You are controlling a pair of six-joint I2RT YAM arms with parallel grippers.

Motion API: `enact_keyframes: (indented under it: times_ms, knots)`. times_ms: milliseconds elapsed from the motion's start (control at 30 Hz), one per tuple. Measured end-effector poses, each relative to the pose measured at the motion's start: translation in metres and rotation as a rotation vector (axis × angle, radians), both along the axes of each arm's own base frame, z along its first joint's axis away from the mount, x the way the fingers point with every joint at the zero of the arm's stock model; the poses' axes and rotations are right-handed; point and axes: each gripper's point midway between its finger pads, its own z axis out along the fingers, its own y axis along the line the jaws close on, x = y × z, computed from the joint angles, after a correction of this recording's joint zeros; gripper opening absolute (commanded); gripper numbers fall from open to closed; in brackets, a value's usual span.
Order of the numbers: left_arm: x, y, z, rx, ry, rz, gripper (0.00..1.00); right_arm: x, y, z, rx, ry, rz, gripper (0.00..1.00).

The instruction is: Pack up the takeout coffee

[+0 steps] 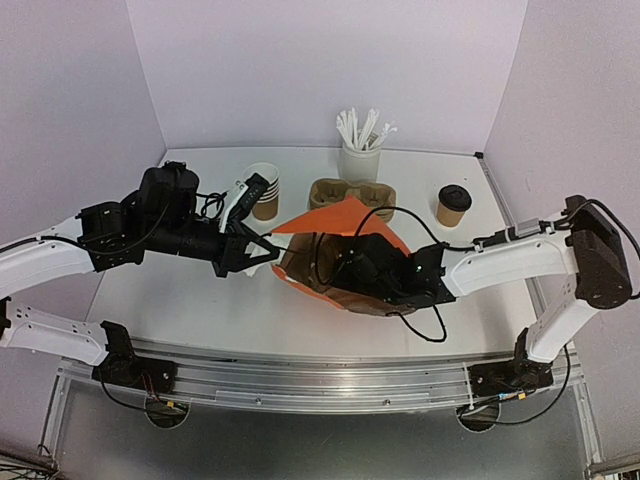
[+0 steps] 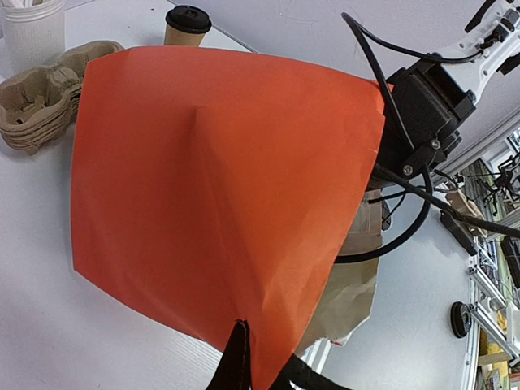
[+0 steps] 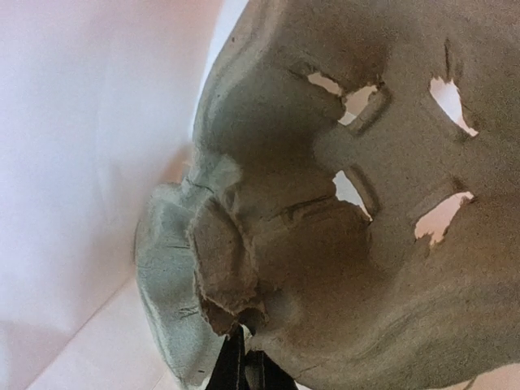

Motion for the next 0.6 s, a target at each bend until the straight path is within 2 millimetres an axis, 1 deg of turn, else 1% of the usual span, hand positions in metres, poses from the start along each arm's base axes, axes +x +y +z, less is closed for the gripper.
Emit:
enact_keyframes:
  times_ms: [133, 433, 600]
  knots:
    - [0.001, 0.001, -0.001, 0.003, -0.001, 0.006, 0.00, 0.003, 0.014, 0.004, 0.049, -0.041, 0.073, 0.00]
    - [0.003, 0.005, -0.007, 0.018, 0.005, 0.023, 0.00, 0.003, 0.020, 0.005, 0.090, -0.086, 0.117, 0.00]
    - [0.008, 0.009, -0.011, 0.023, 0.015, 0.045, 0.00, 0.008, 0.032, 0.006, 0.084, -0.107, 0.139, 0.00]
